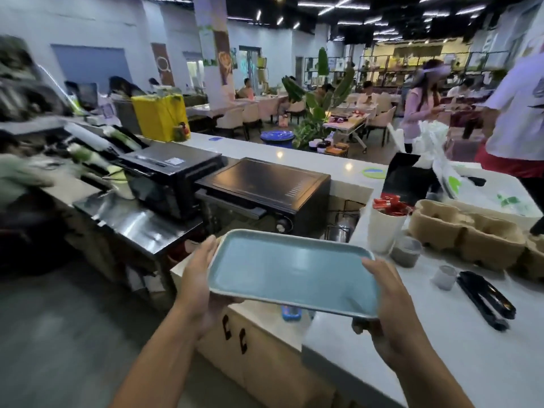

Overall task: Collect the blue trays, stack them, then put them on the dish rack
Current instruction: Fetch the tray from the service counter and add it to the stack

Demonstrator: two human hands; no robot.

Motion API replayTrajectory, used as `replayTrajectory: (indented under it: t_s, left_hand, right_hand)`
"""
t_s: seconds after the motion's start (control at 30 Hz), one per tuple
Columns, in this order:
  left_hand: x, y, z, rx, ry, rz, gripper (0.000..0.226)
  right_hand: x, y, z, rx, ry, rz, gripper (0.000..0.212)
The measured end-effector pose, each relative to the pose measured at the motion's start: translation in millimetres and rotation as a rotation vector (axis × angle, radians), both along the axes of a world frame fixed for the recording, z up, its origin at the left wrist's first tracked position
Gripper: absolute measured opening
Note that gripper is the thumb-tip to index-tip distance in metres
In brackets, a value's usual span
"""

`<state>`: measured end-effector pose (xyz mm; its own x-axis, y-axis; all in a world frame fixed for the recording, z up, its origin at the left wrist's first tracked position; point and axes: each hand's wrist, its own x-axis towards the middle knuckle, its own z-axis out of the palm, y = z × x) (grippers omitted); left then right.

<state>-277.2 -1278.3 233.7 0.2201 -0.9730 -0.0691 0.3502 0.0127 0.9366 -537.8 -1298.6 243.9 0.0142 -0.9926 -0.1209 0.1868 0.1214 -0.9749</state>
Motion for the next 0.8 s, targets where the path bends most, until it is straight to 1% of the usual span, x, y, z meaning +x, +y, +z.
replayTrajectory:
  t_s: [0.13,0.2,0.37,0.43,0.53,0.63,0.8]
  left_hand:
    - [66.8,50.2,6.7,-0.034,0.063,0.138,0.05]
    - [101.2,81.6,7.0,-0.041,0.085,0.218,0.052]
    - [189.4,168.6,6.0,-0.064,0.042,0.473,0.054]
    - [221.9,198.0,6.4,-0.067,0.049,0.542,0.054]
    - [276.3,239.6,4.0,-0.074,0.074,0.661,0.054]
    - [337.6,276.5,0.3,-0.074,0.082,0.754,0.053]
    - [431.7,332.4,4.7,-0.075,0.042,0.835,0.055]
  right_hand:
    - [74.0,-2.9,14.6,0.076,-0.13,0.239,0.041]
    - [118.8,0.2,17.6,0.095,-0.146,0.355,0.045]
    - [241.9,29.0,17.6,0.117,-0.14,0.57,0.034]
    - [288.2,43.9,19.2,0.137,-0.141,0.643,0.031]
    - [365.2,66.4,19.6,0.174,-0.134,0.747,0.033]
    - [442.9,89.8,18.5,0.171,-0.13,0.832,0.034]
    - [560.9,130.1,13.1,0.163,-0.125,0.931,0.022]
